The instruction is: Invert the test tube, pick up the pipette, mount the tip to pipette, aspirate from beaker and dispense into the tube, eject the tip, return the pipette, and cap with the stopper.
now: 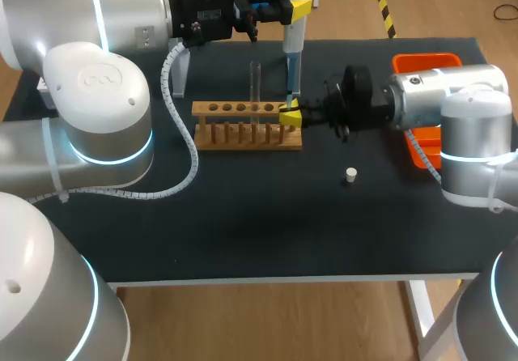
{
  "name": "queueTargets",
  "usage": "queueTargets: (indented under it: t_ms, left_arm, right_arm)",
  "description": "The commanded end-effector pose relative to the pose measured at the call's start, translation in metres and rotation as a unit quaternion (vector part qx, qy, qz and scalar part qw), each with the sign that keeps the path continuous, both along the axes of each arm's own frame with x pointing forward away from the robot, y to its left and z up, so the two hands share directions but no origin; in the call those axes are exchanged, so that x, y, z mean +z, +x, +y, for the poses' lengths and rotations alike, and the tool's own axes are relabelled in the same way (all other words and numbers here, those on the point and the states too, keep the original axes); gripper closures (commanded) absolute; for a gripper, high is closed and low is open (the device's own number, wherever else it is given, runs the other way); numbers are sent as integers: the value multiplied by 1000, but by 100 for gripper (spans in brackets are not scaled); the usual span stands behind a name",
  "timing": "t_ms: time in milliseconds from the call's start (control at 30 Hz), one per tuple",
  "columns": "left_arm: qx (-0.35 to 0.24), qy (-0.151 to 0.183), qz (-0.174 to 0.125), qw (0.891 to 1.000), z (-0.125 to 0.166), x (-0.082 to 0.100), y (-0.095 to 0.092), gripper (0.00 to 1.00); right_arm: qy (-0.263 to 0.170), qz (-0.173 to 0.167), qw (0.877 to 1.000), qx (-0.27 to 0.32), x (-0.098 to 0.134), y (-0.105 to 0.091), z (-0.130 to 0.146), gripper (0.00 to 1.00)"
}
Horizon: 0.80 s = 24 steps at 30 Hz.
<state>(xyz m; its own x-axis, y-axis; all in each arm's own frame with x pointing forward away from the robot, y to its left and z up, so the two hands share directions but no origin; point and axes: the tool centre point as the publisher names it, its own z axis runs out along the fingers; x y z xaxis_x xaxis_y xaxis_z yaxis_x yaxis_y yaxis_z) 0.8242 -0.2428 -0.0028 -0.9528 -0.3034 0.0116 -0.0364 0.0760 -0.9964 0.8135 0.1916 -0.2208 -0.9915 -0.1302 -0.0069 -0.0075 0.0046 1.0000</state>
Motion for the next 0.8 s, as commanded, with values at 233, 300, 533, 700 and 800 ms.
queueTargets:
  t_ms: [233,300,533,700,800]
  left_arm:
    - [-1,0,0,1000,1,0,0,100]
    - [-1,0,0,1000,1,0,0,100]
    - [-1,0,0,1000,1,0,0,100]
    - [-1,0,0,1000,1,0,0,100]
    - [-1,0,0,1000,1,0,0,100]
  right_arm:
    - [0,-2,1000,-2,3,0,-2,100]
    - [0,-3,1000,-2,4,0,-2,100]
    - [0,-5,1000,-1,6,1,-2,100]
    - [-1,-5,1000,0,6,2,0,100]
    - [-2,-5,1000,0,6,2,0,100]
